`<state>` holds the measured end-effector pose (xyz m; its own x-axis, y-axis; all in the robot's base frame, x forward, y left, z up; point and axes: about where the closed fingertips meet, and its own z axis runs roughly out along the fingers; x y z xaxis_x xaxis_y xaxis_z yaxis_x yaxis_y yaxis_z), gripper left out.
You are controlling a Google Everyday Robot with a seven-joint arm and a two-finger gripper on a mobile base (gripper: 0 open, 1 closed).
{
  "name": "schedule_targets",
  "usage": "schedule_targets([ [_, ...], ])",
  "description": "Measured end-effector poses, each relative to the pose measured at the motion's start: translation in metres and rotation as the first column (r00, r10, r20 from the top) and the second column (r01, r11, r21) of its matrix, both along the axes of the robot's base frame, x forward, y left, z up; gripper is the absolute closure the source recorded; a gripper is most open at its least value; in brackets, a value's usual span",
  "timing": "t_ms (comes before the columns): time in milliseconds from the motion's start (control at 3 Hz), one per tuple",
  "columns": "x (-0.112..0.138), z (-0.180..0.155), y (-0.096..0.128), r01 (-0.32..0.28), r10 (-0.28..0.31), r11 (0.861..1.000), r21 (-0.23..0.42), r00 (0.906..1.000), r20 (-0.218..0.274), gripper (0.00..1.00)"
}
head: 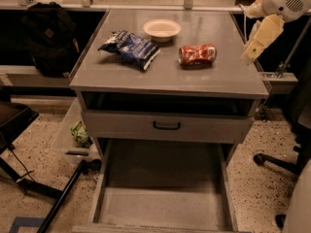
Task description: Place coke can into middle drawer
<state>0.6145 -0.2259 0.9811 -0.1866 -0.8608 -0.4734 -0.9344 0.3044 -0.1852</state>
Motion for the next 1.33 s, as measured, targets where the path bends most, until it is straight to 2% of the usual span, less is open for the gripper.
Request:
schedule_targets([
  [667, 0.07, 0.002, 0.022, 0.013, -0.02, 0.998, 0.066, 0.9939, 0.108, 0.0],
  [1000, 0.111, -0.025, 0.053, 0.014, -0.017, 0.999, 0.037, 0.9967, 0.08, 0.0],
  [1333, 0.134, -0.046, 0.078, 0.007, -0.008, 1.0, 0.017, 0.9981, 0.061, 0.0],
])
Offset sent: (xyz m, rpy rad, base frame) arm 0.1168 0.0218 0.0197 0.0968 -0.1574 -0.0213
